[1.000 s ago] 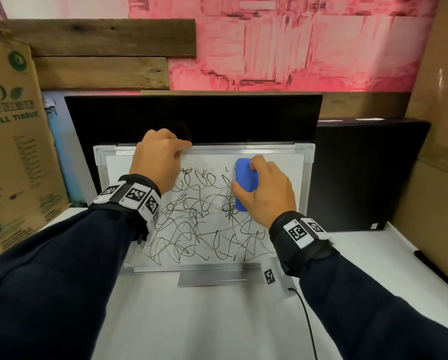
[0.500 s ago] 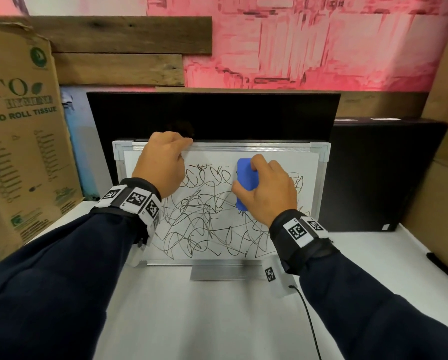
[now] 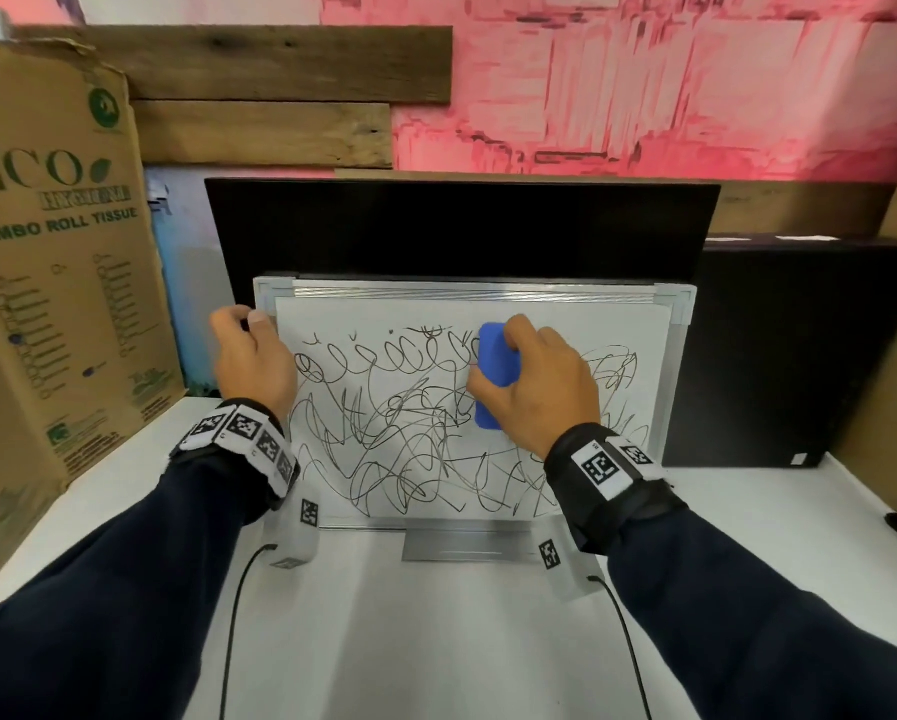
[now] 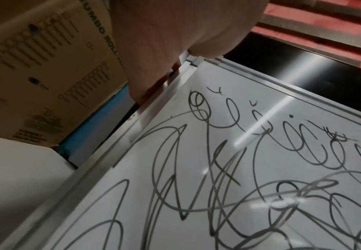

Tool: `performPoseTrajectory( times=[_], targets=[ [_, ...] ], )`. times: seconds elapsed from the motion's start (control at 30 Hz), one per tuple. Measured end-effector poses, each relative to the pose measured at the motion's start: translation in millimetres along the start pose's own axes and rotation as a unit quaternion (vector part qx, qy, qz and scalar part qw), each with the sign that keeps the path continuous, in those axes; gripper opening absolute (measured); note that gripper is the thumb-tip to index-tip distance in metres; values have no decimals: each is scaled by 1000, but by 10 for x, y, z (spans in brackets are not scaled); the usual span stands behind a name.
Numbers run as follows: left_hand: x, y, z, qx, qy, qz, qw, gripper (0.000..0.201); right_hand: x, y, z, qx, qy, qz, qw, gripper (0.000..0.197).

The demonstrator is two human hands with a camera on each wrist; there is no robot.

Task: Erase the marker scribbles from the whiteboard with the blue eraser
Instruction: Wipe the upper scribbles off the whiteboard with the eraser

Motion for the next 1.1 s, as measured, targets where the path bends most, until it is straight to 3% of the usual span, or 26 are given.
performPoseTrajectory(
  times=[0.23,0.4,0.6,0.73,0.9,1.1],
  targets=[
    [192,108,2,-3,-49,-51,997,43,72,78,-21,-17,5,-1,1000,42],
    [354,62,33,8,-96,-113,989,52,77,-105,162,27,3,1,1000,41],
    [447,15,134,34,-114,-151,981,50,264,134,33,-20,31,-8,999,41],
    [386,4,143,48,-84,-133,986,48,279,-15,245,25,19,-12,999,40],
    [376,50,142,69,-82,-110,988,40,362,142,129,-27,53,-3,998,43],
    [349,13,144,84,-96,-109,986,39,397,-63,370,23,36,-12,999,41]
  ],
)
Point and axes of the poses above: each hand's wrist, its own y-axis towards the middle knuckle, its own z-axis out of the palm, x = y × z, the point moved 10 cm from there along y, towards the middle knuckle, and after that the axes turned 3 degrees about -z, right-handed, at the moved point
